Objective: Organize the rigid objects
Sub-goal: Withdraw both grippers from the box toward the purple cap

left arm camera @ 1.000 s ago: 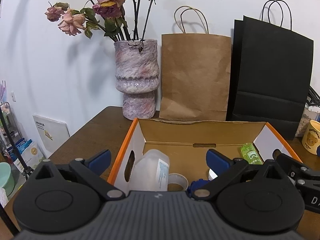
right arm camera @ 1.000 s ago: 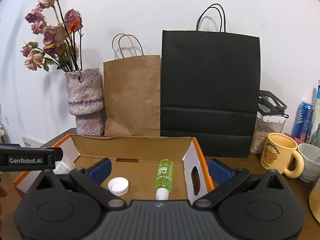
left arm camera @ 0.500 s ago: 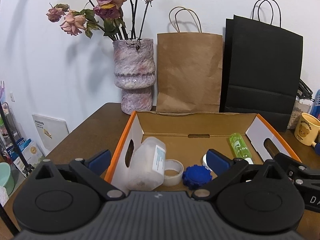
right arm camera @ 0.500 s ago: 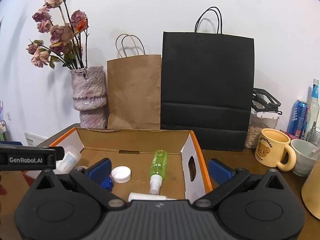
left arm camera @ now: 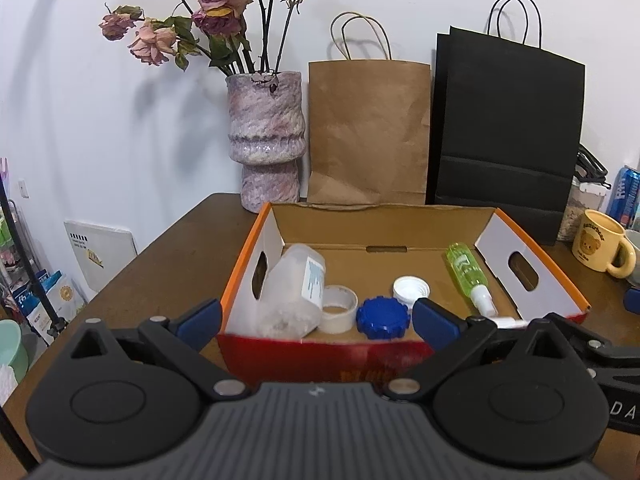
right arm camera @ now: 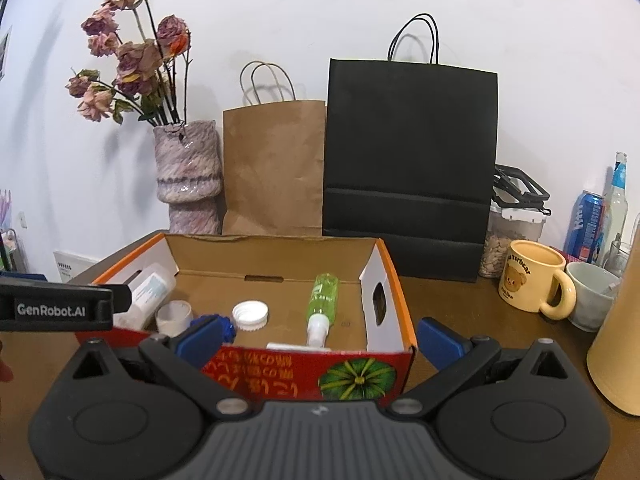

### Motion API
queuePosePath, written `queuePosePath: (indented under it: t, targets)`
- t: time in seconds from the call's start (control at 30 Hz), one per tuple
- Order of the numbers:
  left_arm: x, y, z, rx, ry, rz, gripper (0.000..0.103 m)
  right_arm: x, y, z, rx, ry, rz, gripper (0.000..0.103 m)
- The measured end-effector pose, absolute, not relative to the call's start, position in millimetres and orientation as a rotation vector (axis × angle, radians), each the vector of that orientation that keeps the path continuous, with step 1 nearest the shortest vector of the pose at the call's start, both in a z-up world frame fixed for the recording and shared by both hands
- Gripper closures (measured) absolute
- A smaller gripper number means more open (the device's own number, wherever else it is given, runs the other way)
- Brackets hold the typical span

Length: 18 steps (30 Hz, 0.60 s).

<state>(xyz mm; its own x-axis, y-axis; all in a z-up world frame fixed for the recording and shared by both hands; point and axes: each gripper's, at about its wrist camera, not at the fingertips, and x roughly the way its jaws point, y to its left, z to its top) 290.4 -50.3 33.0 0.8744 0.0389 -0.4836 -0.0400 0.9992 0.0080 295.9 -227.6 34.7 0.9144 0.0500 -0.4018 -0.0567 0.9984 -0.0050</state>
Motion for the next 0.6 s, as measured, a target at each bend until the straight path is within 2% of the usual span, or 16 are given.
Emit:
queuePosePath:
  t: [0.6]
  targets:
    - [238.1, -46.8, 20.8, 0.011, 0.552, 0.022, 0.0, 242.4, -227.3, 20.0, -0.046, 0.463, 0.056, 0.0]
